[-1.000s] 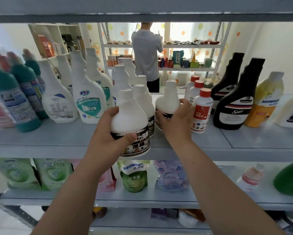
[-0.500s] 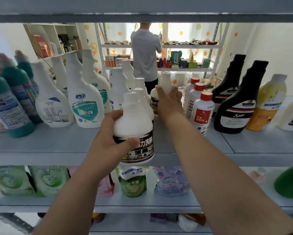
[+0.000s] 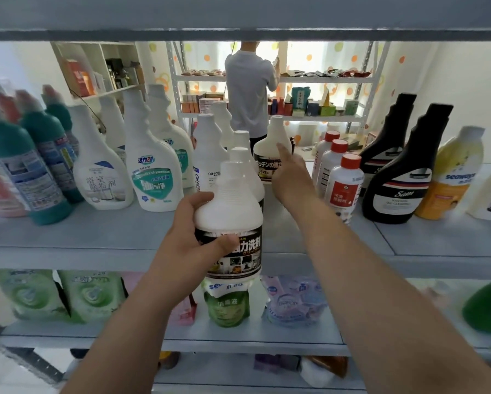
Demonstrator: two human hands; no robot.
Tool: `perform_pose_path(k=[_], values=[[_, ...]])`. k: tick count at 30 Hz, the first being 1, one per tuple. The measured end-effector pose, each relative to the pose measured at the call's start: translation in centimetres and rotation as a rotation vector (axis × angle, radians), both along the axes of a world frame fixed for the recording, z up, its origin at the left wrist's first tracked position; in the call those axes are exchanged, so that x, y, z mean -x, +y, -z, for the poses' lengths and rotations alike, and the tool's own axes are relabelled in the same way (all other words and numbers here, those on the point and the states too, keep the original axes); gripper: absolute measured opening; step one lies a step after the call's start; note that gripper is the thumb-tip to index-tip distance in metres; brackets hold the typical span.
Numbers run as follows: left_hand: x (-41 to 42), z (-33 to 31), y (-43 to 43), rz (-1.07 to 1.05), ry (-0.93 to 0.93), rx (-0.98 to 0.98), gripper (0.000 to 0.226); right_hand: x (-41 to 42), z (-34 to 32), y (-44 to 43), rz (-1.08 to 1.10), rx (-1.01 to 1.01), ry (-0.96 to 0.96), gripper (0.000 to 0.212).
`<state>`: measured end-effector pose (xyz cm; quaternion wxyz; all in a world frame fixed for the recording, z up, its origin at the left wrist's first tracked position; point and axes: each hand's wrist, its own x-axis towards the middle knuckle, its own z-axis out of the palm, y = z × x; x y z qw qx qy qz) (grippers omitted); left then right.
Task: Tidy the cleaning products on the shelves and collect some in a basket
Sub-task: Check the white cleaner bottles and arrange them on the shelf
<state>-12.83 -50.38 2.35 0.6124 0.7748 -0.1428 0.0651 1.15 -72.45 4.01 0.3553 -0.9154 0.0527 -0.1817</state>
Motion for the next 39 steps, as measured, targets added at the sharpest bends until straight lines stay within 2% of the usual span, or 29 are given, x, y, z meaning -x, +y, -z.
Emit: perform_pose_path(k=[3,5,8,11,13,16,19,23,25,26,29,34,36,39], values=[[1.3,0.5,0.0,-0.017,0.034,-0.004,0.057,8.0,2.4,0.7,-0.155,-0.308,-0.282,0.039],[2.2,1.1,-0.3,-0.020,0.061,-0.009,0.049,13.4,4.1,1.3,-0.323,-0.529,-0.261,0.035],[3.7,2.4,-1.4,-0.003,0.083,-0.007,0.044,18.4,5.9,2.5,-0.524,-0.741,-0.098,0.041],[5.5,3.7,-2.4,0.026,0.101,-0.037,0.046,21.3,7.0,3.5,-0.472,-0.721,-0.117,0.050],[6.5,4.3,-2.7,0.082,0.136,-0.034,0.054,22.7,7.5,3.4,-0.421,-0.803,-0.131,0.042],[7.9,6.1,-2.5,0.205,0.197,0.124,0.072,24.3,8.2,2.4,-0.357,-0.951,-0.106,0.037],[10.0,7.5,-2.7,0.286,0.211,0.191,0.070,25.5,8.9,1.5,-0.286,-1.107,-0.051,0.044],[12.5,8.2,-3.8,0.217,0.184,0.203,0.044,26.8,9.9,0.3,-0.300,-1.176,0.003,0.048],[13.3,8.8,-4.7,0.128,0.141,0.131,0.032,27.4,10.2,-0.5,-0.302,-1.195,0.048,0.050],[13.8,8.9,-5.3,0.111,0.148,0.083,0.033,27.6,10.4,-1.0,-0.307,-1.190,0.068,0.051],[15.2,9.6,-7.6,0.039,0.171,0.017,0.061,28.7,11.2,-3.1,-0.386,-1.159,0.102,0.052],[17.3,10.9,-11.4,-0.057,0.082,-0.007,0.072,31.3,13.3,-6.9,-0.510,-1.082,0.116,0.059],[18.2,11.0,-12.6,-0.083,0.046,-0.086,0.075,32.3,13.8,-8.0,-0.515,-1.048,0.094,0.060],[19.5,11.3,-14.9,-0.187,0.044,-0.191,0.099,33.6,14.2,-9.3,-0.532,-0.941,0.103,0.063]])
